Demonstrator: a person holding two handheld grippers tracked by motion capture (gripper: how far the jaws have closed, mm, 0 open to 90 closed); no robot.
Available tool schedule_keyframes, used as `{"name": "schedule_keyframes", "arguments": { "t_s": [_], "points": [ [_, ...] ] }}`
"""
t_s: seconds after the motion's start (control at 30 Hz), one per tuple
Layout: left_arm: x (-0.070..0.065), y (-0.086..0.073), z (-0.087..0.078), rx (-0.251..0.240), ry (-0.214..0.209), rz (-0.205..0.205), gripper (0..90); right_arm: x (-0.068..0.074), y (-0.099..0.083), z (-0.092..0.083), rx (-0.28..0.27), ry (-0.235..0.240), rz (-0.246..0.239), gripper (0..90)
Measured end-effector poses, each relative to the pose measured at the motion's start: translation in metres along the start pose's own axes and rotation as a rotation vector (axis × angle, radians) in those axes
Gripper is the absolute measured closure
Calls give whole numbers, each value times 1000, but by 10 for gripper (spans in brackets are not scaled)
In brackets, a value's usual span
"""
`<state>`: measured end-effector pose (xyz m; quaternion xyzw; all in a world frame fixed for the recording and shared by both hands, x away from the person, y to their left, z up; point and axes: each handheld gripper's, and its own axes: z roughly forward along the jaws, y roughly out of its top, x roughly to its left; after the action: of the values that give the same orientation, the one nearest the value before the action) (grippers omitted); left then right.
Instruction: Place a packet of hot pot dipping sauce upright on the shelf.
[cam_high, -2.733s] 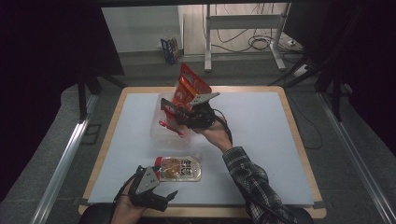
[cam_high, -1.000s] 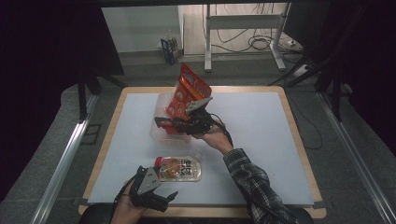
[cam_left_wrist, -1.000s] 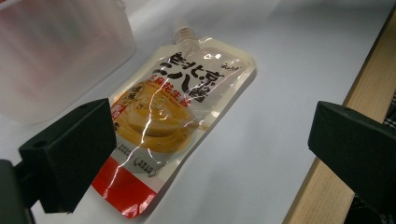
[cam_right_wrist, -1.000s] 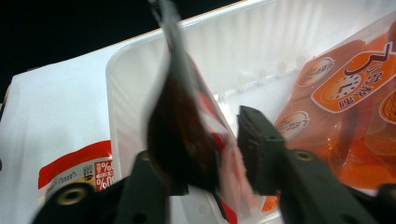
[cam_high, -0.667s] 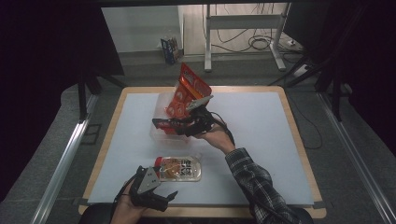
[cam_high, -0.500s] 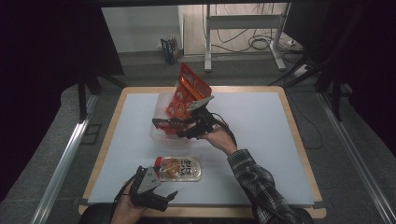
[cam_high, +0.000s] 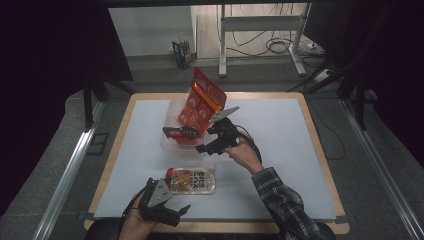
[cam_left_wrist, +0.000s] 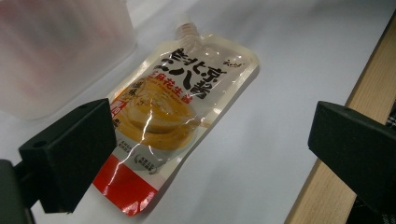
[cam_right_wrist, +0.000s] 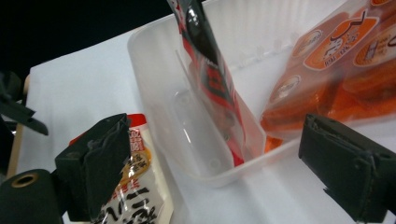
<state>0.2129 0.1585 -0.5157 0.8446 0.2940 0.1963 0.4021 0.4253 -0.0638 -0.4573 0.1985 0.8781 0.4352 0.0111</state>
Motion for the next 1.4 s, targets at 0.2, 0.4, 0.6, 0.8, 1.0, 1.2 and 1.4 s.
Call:
{"name": "schedule_keyframes", "arguments": {
  "t_s": [0.2,0.4,0.6,0.8,1.0,1.2,1.4],
  "points": [
    [1,0,-1,0,-3,0,11,5,-10,-11,-9,-1,15,32],
    [1,0,-1,1,-5,-3,15,7,-16,-19,-13,-24,17,9],
    [6,-1,-2,8,-7,-25,16,10,-28,-26,-6,-44,-2,1],
    [18,-3,-5,-1,-25,-80,30,16,-43,-33,-9,-49,-26,1],
    [24,-3,-7,-10,-12,-75,136,23,-50,-44,-42,-38,0,1],
    [37,0,-7,-51,-32,-64,265,34,-61,-55,-82,-10,47,0],
    [53,3,-3,-67,-26,-44,386,43,-75,-60,-33,-28,22,4]
  ]
}}
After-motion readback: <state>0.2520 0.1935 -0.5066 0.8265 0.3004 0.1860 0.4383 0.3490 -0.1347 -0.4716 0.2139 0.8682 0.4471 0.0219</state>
